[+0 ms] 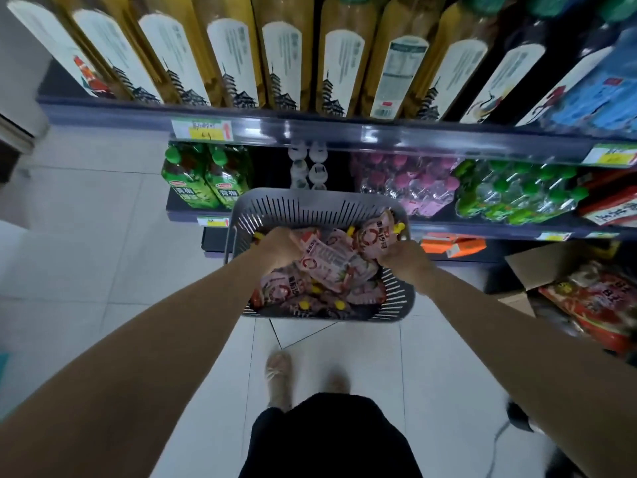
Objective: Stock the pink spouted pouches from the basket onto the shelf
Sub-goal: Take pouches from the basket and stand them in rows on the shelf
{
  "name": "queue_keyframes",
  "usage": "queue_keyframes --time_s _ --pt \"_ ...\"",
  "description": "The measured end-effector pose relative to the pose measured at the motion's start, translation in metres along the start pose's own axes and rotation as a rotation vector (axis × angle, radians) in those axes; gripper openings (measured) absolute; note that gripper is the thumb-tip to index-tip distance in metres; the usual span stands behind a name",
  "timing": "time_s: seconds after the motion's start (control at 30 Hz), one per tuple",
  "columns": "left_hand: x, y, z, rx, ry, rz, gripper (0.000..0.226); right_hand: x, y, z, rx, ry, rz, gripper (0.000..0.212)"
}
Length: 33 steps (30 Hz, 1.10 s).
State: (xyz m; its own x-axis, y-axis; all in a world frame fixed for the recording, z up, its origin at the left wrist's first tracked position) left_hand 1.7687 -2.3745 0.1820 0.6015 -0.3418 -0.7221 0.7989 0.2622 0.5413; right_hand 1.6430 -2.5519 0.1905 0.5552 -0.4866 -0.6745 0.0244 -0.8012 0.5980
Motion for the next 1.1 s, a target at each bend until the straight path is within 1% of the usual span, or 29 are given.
queue_keyframes --time_s 0.03,0.07,0.13,0.2,0.23,0.3,0.37,0.43,0.53,0.63,0.67,0.73,0.77,0.8,0.87,0.93,0.97,1.03,1.1 --pt "0.010 -0.005 -0.005 -0.002 0.028 -0.001 0.033 0.009 -0.005 0.007 0.068 -0.058 0.021 0.015" --pt "0.020 -0.009 -0.010 -0.004 0.054 -0.002 0.036 0.016 -0.009 0.013 0.151 -0.103 0.035 0.017" --pt "0.043 -0.020 -0.019 -0.001 0.087 -0.017 0.040 0.031 -0.020 0.022 0.361 -0.148 0.083 0.032" --pt "0.059 -0.030 -0.025 0.001 0.136 -0.020 0.044 0.043 -0.031 0.026 0.545 -0.172 0.115 0.055" --pt "0.063 -0.033 -0.026 -0.003 0.159 -0.023 0.046 0.050 -0.038 0.027 0.599 -0.188 0.139 0.066" --pt "0.069 -0.041 -0.025 -0.034 0.197 -0.037 0.053 0.060 -0.046 0.026 0.631 -0.227 0.183 0.077" --pt "0.077 -0.051 -0.026 -0.088 0.215 -0.047 0.060 0.072 -0.051 0.027 0.664 -0.248 0.227 0.080" --pt "0.084 -0.058 -0.025 -0.126 0.228 -0.038 0.052 0.080 -0.053 0.028 0.655 -0.254 0.272 0.074" --pt "0.095 -0.064 -0.028 -0.198 0.257 0.007 0.040 0.083 -0.058 0.035 0.538 -0.219 0.352 0.067" --pt "0.099 -0.065 -0.029 -0.224 0.265 0.049 0.038 0.081 -0.062 0.040 0.464 -0.183 0.407 0.067" --pt "0.100 -0.066 -0.028 -0.236 0.248 0.045 0.033 0.080 -0.061 0.039 0.461 -0.187 0.431 0.063" --pt "0.100 -0.066 -0.021 -0.242 0.204 0.052 0.014 0.080 -0.059 0.035 0.492 -0.193 0.474 0.053" --pt "0.100 -0.065 -0.016 -0.244 0.175 0.053 0.015 0.079 -0.059 0.031 0.501 -0.194 0.479 0.051" --pt "0.099 -0.065 -0.010 -0.231 0.112 0.039 0.021 0.078 -0.061 0.028 0.504 -0.199 0.469 0.054" --pt "0.098 -0.067 0.001 -0.156 -0.048 -0.022 0.027 0.075 -0.068 0.022 0.516 -0.199 0.435 0.068" --pt "0.100 -0.067 0.004 -0.168 -0.152 -0.028 0.019 0.072 -0.075 0.019 0.533 -0.189 0.428 0.075" --pt "0.104 -0.068 0.003 -0.156 -0.198 -0.014 0.014 0.072 -0.076 0.020 0.534 -0.185 0.439 0.076" --pt "0.108 -0.070 0.001 -0.162 -0.245 -0.013 0.018 0.072 -0.076 0.022 0.520 -0.176 0.469 0.072" --pt "0.105 -0.070 0.002 -0.200 -0.238 -0.028 0.021 0.072 -0.076 0.025 0.477 -0.152 0.489 0.062"
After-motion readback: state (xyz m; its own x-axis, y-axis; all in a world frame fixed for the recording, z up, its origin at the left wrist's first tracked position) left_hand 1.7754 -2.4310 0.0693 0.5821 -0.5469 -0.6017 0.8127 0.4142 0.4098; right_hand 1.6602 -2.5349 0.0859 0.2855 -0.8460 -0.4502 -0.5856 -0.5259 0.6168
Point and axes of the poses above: each hand's wrist, its own x-axis towards the middle knuckle, its own y-axis out of the back of the hand, z = x × y, the point moved 2 cm from there along x, towards the middle knuckle, and after that the axes turned 7 degrees about x, right-handed, at the moved point
